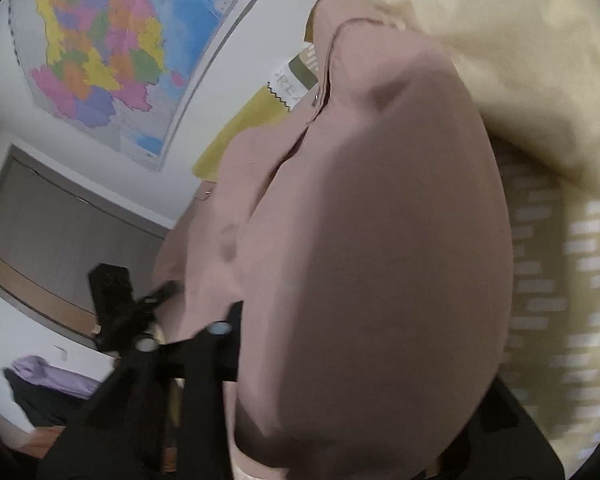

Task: Fold large clothes

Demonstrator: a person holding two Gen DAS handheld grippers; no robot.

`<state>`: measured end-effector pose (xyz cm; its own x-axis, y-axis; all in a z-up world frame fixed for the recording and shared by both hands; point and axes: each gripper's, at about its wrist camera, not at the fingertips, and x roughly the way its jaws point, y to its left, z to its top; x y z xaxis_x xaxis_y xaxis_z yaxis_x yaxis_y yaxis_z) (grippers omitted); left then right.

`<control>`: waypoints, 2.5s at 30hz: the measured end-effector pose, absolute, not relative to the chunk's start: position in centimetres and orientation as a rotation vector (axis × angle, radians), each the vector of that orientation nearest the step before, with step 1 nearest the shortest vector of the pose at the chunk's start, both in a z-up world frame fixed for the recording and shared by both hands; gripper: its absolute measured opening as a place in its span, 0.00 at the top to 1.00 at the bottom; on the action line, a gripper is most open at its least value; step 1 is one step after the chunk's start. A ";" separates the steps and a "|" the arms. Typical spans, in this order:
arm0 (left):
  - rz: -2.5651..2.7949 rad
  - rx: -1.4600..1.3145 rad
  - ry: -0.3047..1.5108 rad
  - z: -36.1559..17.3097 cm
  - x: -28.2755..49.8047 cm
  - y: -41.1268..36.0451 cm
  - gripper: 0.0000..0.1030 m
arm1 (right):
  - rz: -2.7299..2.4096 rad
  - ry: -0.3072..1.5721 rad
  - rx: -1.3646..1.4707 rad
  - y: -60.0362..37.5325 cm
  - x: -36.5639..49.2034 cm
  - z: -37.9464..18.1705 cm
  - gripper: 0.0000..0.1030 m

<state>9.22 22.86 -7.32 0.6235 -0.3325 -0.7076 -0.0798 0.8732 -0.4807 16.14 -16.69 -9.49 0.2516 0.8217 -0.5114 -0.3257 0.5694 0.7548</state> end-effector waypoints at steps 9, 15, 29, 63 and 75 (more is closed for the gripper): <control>-0.165 -0.540 0.841 -4.4 9.4 25.0 0.81 | 0.918 0.903 0.483 -13.8 15.0 -2.4 0.86; -0.147 -0.481 0.750 1.7 11.4 27.9 0.83 | 0.993 0.811 0.435 -9.4 16.9 4.1 0.87; 0.170 -0.419 0.486 12.5 14.3 43.8 0.87 | 1.180 0.681 0.399 8.9 25.7 10.4 0.87; 0.253 -0.653 0.792 -6.2 12.3 56.2 0.89 | 1.143 1.078 0.446 19.5 28.8 -5.0 0.83; 0.376 -0.407 0.859 -5.3 12.5 53.7 0.42 | 1.035 1.161 0.371 17.5 28.0 -6.2 0.50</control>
